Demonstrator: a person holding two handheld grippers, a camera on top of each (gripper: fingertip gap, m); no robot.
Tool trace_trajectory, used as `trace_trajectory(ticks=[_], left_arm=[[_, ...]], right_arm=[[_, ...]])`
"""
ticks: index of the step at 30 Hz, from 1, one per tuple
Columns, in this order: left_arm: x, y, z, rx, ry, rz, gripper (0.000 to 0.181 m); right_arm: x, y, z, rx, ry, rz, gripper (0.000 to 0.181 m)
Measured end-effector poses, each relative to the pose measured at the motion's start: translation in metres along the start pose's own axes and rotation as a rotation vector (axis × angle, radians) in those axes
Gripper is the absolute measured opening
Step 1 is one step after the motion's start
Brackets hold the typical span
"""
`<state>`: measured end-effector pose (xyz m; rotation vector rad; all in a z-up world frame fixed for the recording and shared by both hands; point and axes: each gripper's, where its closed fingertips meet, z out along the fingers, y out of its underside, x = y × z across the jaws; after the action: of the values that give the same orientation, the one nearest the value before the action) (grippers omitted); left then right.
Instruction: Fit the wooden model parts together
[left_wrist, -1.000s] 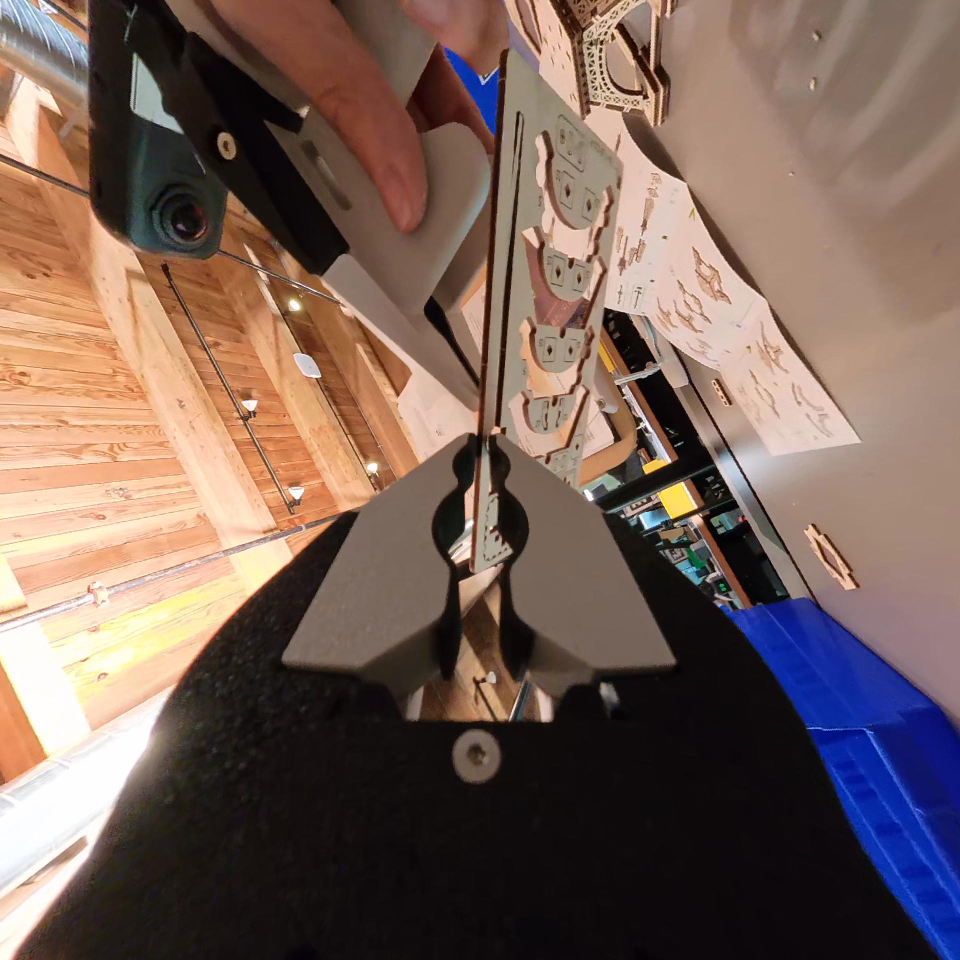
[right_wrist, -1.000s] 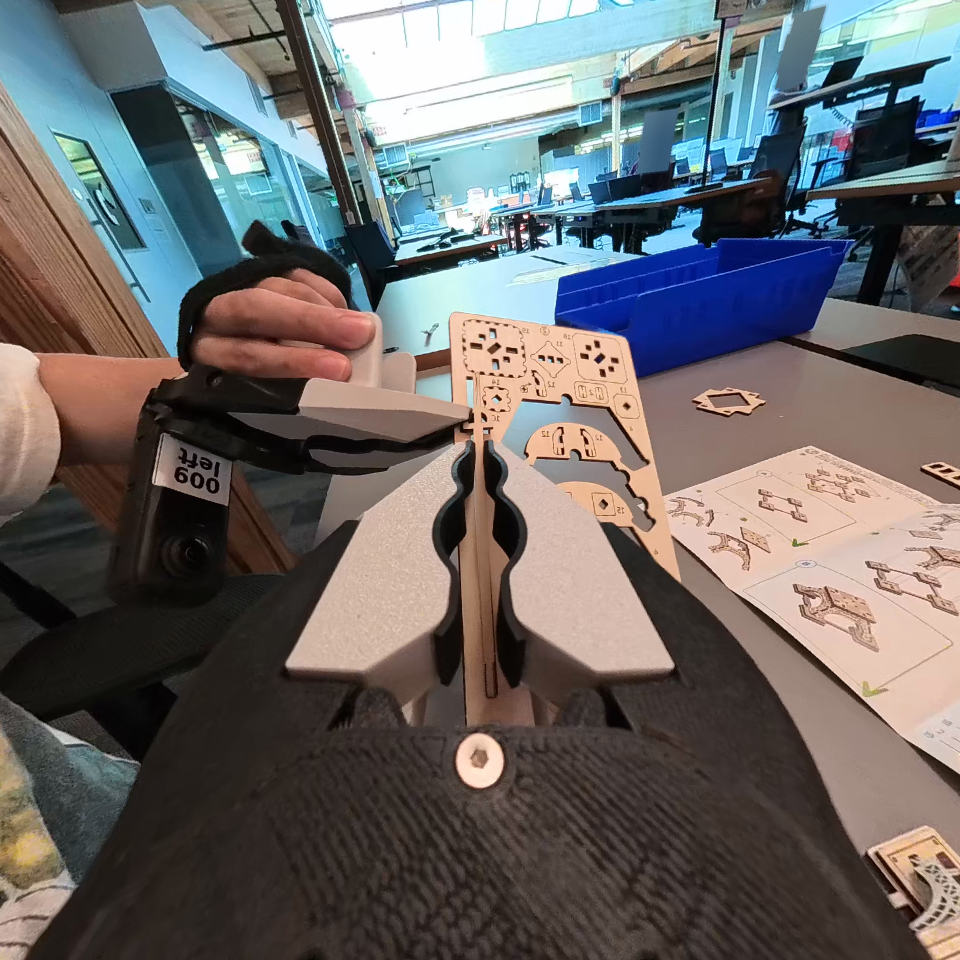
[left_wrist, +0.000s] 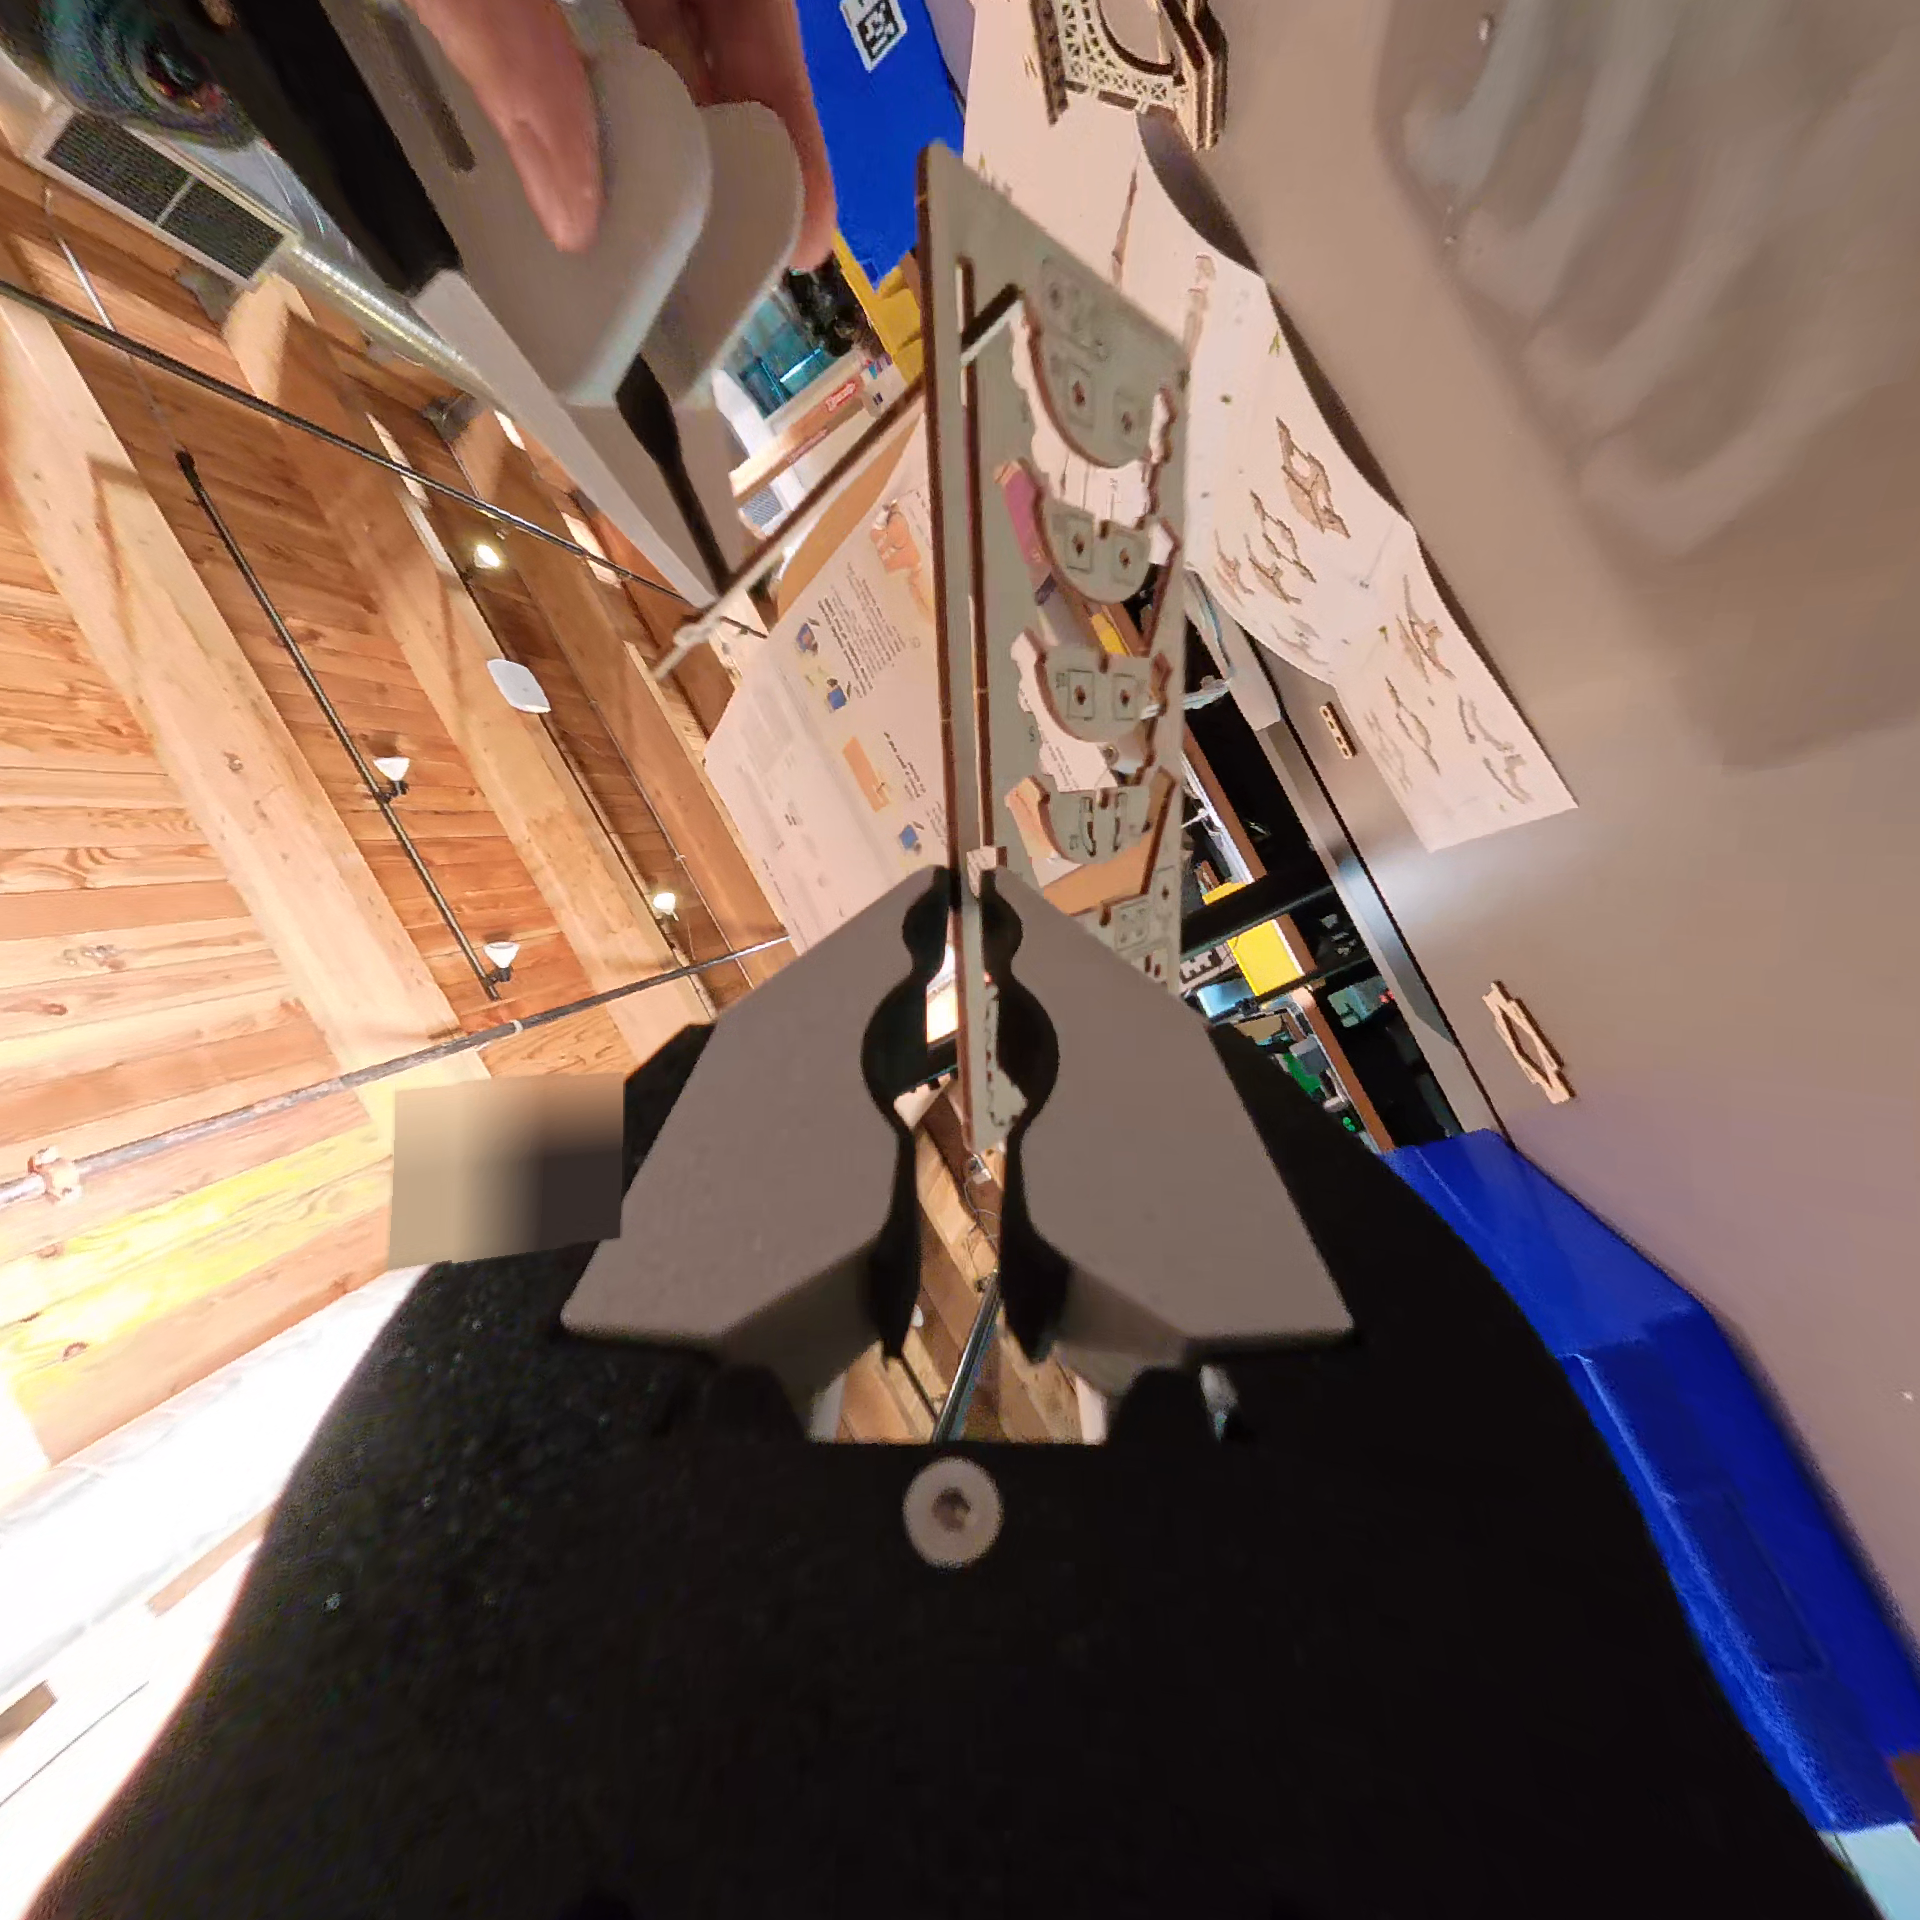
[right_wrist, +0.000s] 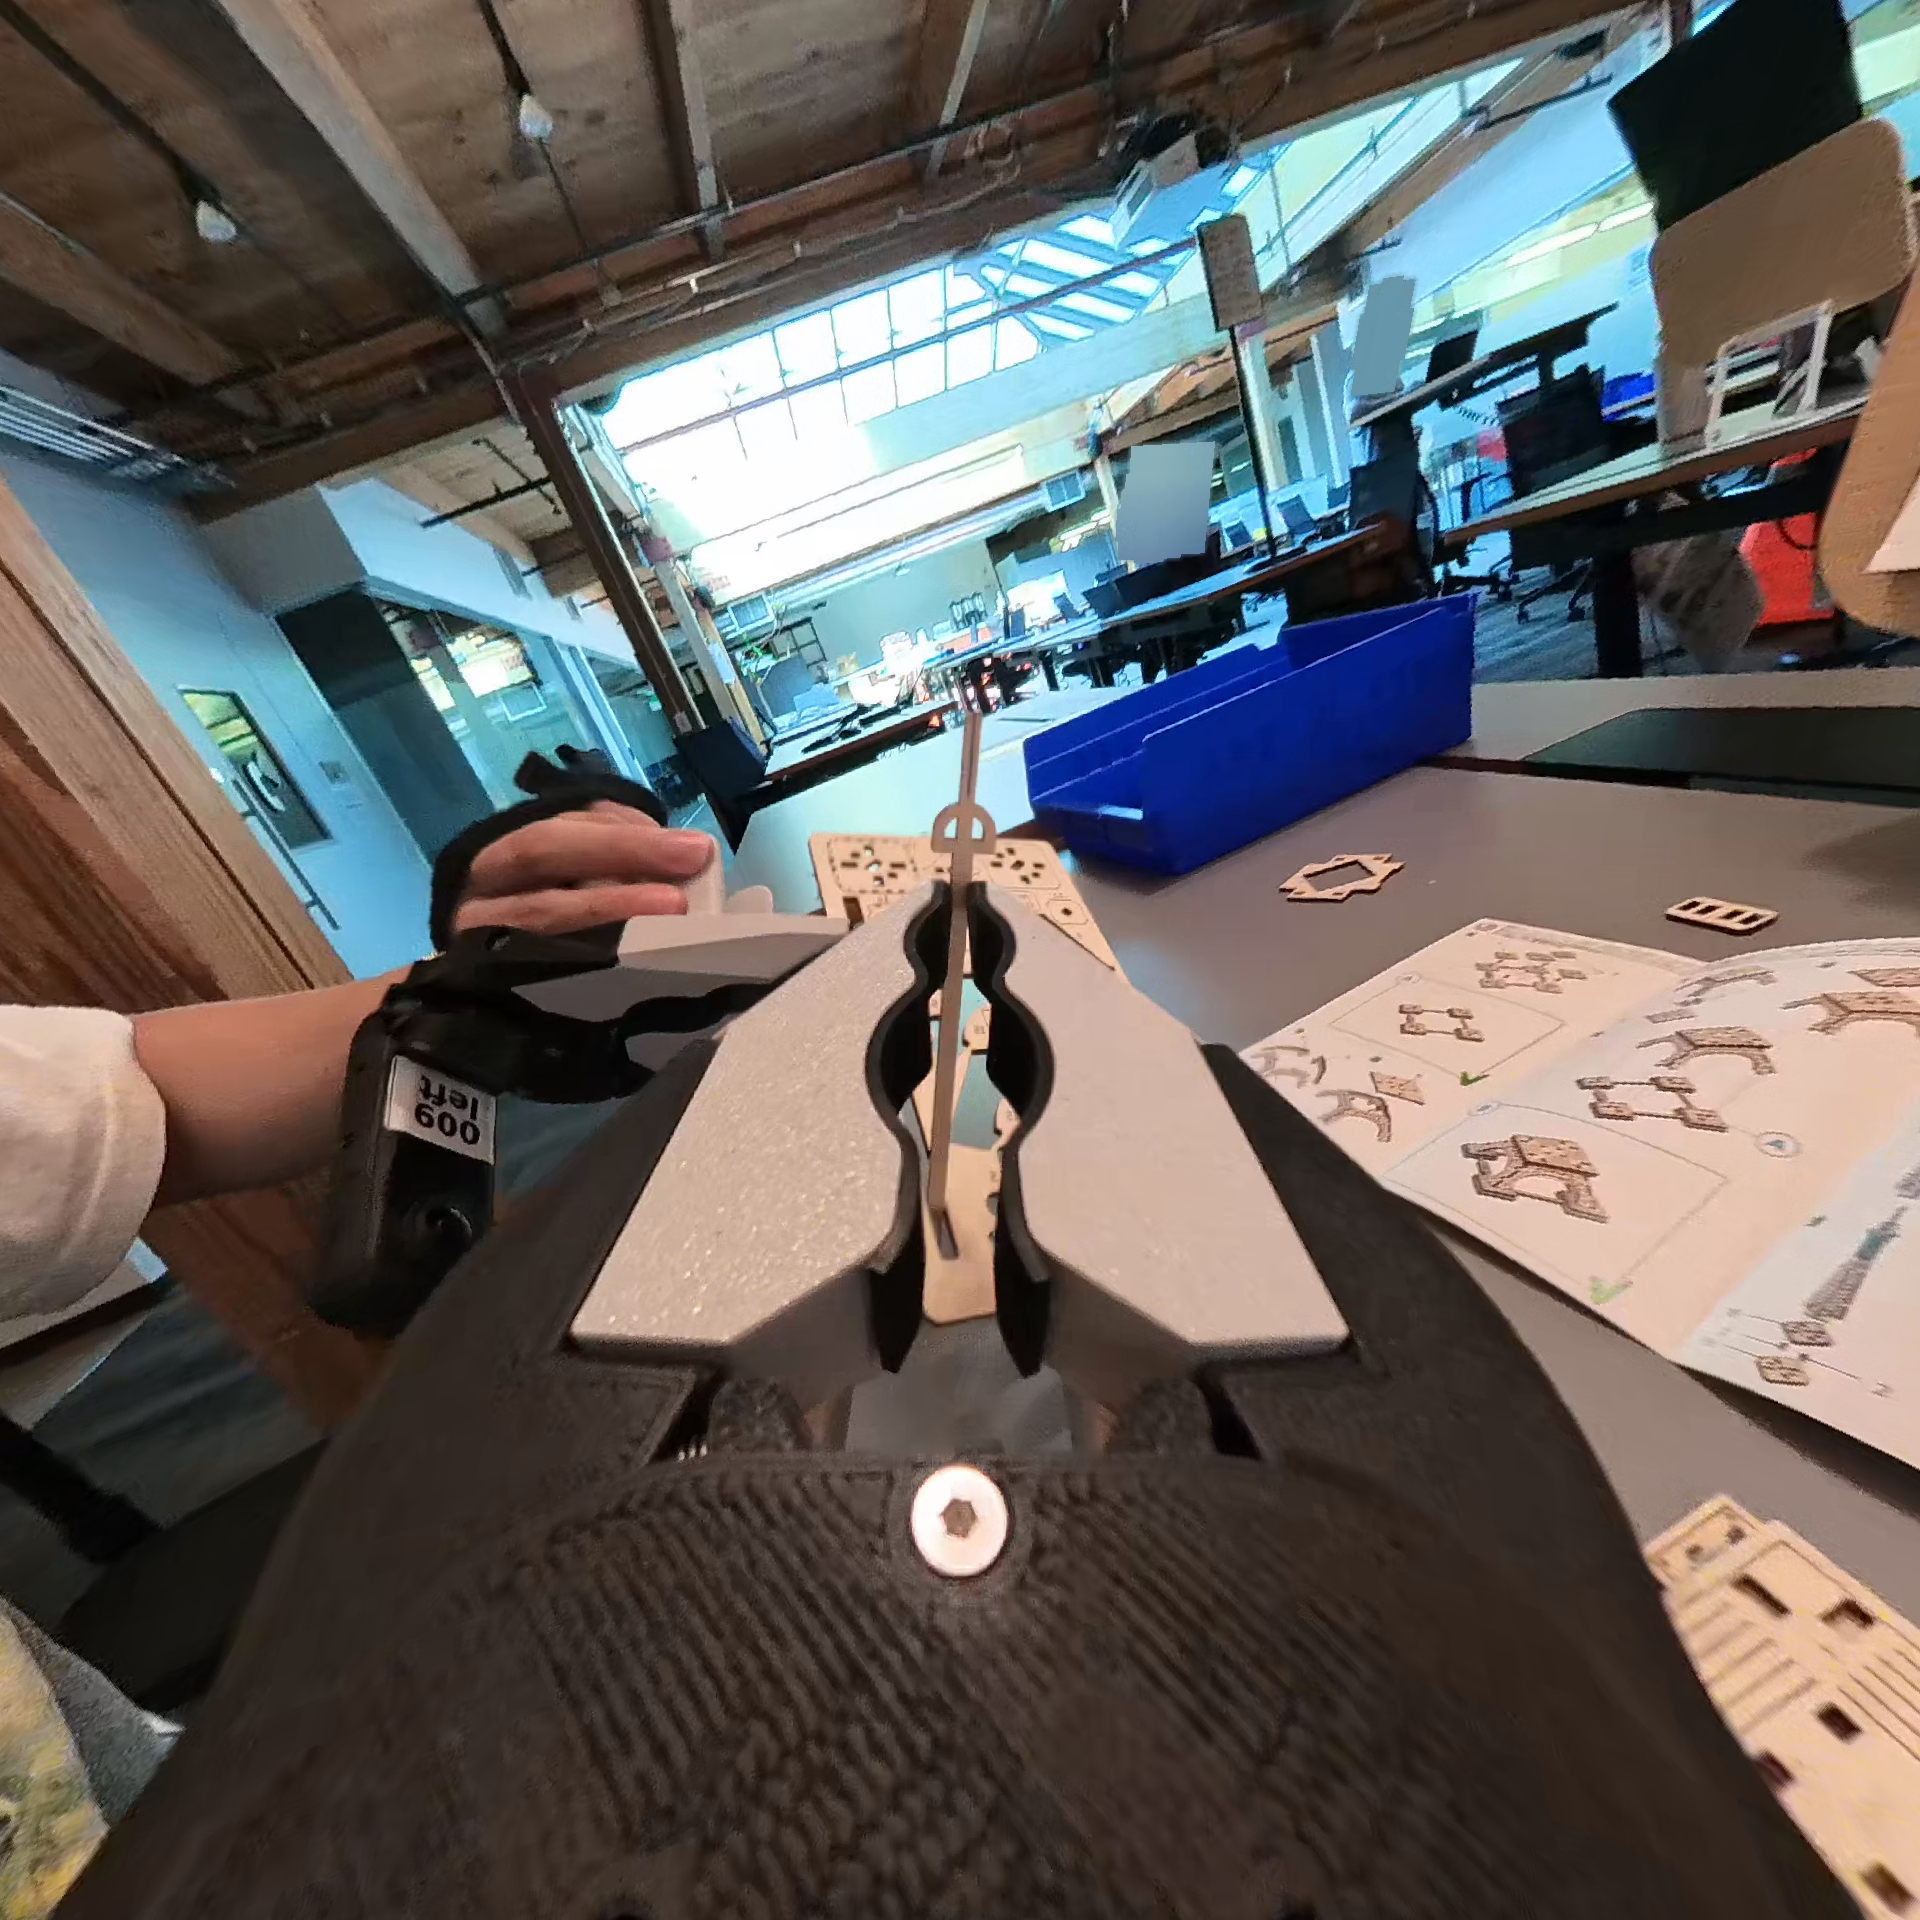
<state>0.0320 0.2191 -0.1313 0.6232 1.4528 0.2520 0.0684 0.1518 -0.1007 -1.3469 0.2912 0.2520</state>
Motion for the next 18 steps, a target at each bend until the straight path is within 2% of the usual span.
trace_trajectory(ticks=[8,11,14,18], left_arm=[[0.017,0.007,-0.006,-0.040,0.051,-0.083,0.001],[0.027,0.009,-0.009,-0.051,0.084,-0.062,0.001],[0.027,0.005,-0.010,-0.045,0.082,-0.097,0.000],[0.028,0.008,-0.006,-0.082,0.091,-0.089,0.000]], right_arm=[[0.012,-0.021,-0.018,0.084,0.046,-0.001,0.000],[0.016,-0.027,-0.024,0.122,0.064,0.008,0.000],[0.012,-0.012,-0.017,0.049,0.023,0.042,0.000],[0.010,0.013,-0.010,-0.101,0.050,0.038,0.003]])
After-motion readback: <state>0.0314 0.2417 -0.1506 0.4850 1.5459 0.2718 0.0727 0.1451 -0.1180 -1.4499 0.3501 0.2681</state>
